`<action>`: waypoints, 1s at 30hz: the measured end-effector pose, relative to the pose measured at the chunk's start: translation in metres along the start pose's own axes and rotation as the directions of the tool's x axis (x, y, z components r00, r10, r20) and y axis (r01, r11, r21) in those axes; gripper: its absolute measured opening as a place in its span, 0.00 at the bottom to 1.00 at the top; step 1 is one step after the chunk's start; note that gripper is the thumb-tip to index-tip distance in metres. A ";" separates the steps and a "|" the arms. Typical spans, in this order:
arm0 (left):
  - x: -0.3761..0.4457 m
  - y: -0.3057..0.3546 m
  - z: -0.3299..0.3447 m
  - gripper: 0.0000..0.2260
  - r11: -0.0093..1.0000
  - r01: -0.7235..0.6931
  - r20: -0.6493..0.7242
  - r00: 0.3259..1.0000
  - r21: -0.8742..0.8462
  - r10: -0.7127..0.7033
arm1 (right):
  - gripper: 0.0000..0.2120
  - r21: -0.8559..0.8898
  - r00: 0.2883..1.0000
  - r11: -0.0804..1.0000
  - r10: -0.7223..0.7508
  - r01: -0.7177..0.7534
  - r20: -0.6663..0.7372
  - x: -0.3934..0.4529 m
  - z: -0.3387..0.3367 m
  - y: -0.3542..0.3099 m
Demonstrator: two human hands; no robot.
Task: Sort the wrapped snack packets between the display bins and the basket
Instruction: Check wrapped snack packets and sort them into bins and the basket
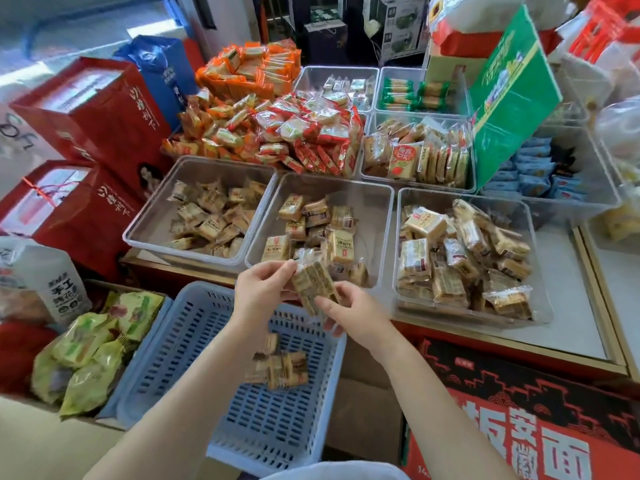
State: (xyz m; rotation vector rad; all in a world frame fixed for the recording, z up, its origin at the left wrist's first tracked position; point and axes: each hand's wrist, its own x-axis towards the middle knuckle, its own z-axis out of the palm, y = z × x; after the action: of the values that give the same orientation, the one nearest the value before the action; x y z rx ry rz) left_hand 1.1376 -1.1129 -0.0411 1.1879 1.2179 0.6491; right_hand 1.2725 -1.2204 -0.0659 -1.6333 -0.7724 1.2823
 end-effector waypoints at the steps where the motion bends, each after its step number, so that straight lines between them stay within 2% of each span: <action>1: 0.016 -0.001 -0.004 0.07 1.000 -0.006 0.011 1.000 0.006 0.006 | 0.07 0.003 0.999 1.000 0.010 -0.010 -0.032 0.010 0.005 -0.003; 2: 0.032 -0.003 -0.008 0.09 0.998 -0.021 0.024 1.000 0.061 0.020 | 0.06 0.003 0.996 1.000 0.030 -0.030 -0.085 0.024 0.008 -0.005; 3: 0.051 -0.007 -0.014 0.12 0.978 -0.064 0.034 0.998 0.200 0.058 | 0.06 0.011 0.988 0.998 0.057 -0.056 -0.141 0.039 0.011 -0.007; 4: 0.071 -0.011 -0.021 0.17 0.911 -0.121 0.055 0.993 0.394 0.108 | 0.07 0.028 0.976 0.996 0.089 -0.085 -0.198 0.058 0.013 -0.009; 6: 0.108 -0.020 -0.038 0.27 0.673 -0.226 0.141 0.974 0.704 0.179 | 0.12 0.064 0.950 0.990 0.140 -0.127 -0.281 0.099 0.015 -0.013; 9: 0.151 -0.035 -0.058 0.39 0.409 -0.278 0.253 0.961 0.869 0.115 | 0.16 0.091 0.929 0.979 0.204 -0.185 -0.309 0.152 0.021 -0.017; 12: 0.170 -0.051 -0.074 0.41 0.259 -0.324 0.315 0.946 0.910 0.075 | 0.13 0.145 0.868 0.949 0.316 -0.281 -0.384 0.178 0.033 -0.011; 13: 0.175 -0.055 -0.079 0.41 0.244 -0.349 0.342 0.937 0.905 0.070 | 0.12 0.153 0.835 0.942 0.335 -0.298 -0.437 0.181 0.038 -0.008; 15: 0.185 -0.050 -0.092 0.42 0.306 -0.387 0.398 0.917 0.869 0.029 | 0.10 0.132 0.785 0.954 0.297 -0.270 -0.543 0.187 0.049 -0.007; 17: 0.198 -0.042 -0.111 0.39 0.405 -0.417 0.445 0.895 0.813 0.028 | 0.10 0.056 0.783 0.979 0.190 -0.195 -0.592 0.195 0.064 -0.022; 18: 0.206 -0.041 -0.125 0.35 0.418 -0.432 0.445 0.892 0.799 0.072 | 0.10 0.024 0.795 0.987 0.142 -0.159 -0.589 0.204 0.073 -0.032; 20: 0.228 -0.043 -0.157 0.29 0.404 -0.419 0.362 0.908 0.813 0.214 | 0.08 -0.007 0.856 0.994 0.087 -0.105 -0.510 0.227 0.097 -0.058; 23: 0.262 -0.049 -0.207 0.29 0.358 -0.257 0.129 0.930 0.897 0.345 | 0.06 -0.084 0.952 0.993 0.055 -0.084 -0.300 0.271 0.145 -0.085; 27: 0.291 -0.051 -0.255 0.39 0.377 -0.056 -0.080 0.938 0.925 0.336 | 0.08 -0.211 0.985 0.969 0.096 -0.126 -0.146 0.330 0.208 -0.088; 29: 0.298 -0.054 -0.263 0.40 0.379 -0.020 -0.111 0.941 0.925 0.320 | 0.09 -0.251 0.987 0.958 0.109 -0.136 -0.118 0.354 0.229 -0.084; 30: 0.299 -0.055 -0.263 0.40 0.381 -0.014 -0.118 0.940 0.925 0.320 | 0.12 -0.288 0.988 0.948 0.107 -0.135 -0.110 0.364 0.236 -0.083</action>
State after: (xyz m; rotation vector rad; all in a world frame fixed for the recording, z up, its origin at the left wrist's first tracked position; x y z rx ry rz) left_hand 0.9642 -0.7758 -0.1758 2.2583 1.8138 0.2224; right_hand 1.1473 -0.8059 -0.1525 -1.9929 -0.8478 1.2085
